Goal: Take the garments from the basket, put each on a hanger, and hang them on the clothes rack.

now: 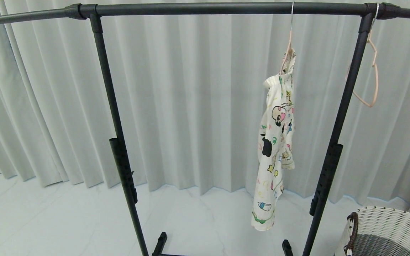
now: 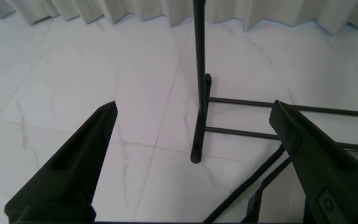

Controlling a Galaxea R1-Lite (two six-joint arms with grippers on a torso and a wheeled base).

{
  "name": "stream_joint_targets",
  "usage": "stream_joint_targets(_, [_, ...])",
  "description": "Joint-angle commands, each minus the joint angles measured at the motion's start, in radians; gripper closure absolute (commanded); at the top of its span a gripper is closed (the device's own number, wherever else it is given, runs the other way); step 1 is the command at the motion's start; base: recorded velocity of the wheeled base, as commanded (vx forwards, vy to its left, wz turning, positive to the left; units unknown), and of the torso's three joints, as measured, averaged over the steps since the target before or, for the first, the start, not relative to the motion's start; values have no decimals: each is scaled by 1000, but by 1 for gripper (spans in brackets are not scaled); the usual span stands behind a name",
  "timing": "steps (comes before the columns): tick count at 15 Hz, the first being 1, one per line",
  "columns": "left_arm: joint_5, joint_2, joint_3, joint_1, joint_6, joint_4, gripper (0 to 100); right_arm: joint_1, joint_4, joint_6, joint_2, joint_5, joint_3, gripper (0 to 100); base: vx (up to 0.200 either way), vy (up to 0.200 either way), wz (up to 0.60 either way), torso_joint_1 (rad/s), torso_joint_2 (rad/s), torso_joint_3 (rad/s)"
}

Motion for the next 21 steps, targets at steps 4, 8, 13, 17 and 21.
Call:
stream_joint_targets(4, [0,-14,0,-1,0,0,0,129,-11,-71,-41,147,2,0,0,0,0,0,0,0])
stream_joint_targets(8, [0,-14,0,-1,-1,0,0,226,-197,-379,114,382,59,0,0,0,0,0,0,0])
stream_joint_targets(13, [-8,-11,0,-3,-1,1,0,387,-603,-433,505,385,154,0,0,0,0,0,0,0])
stream_joint_targets(17, [-8,-11,0,-4,-3,1,0,494,-665,-431,714,387,152,0,0,0,0,0,0,0])
stream_joint_targets(21, [-8,-9,0,-6,-3,1,0,497,-781,-376,875,384,144,0,0,0,0,0,0,0])
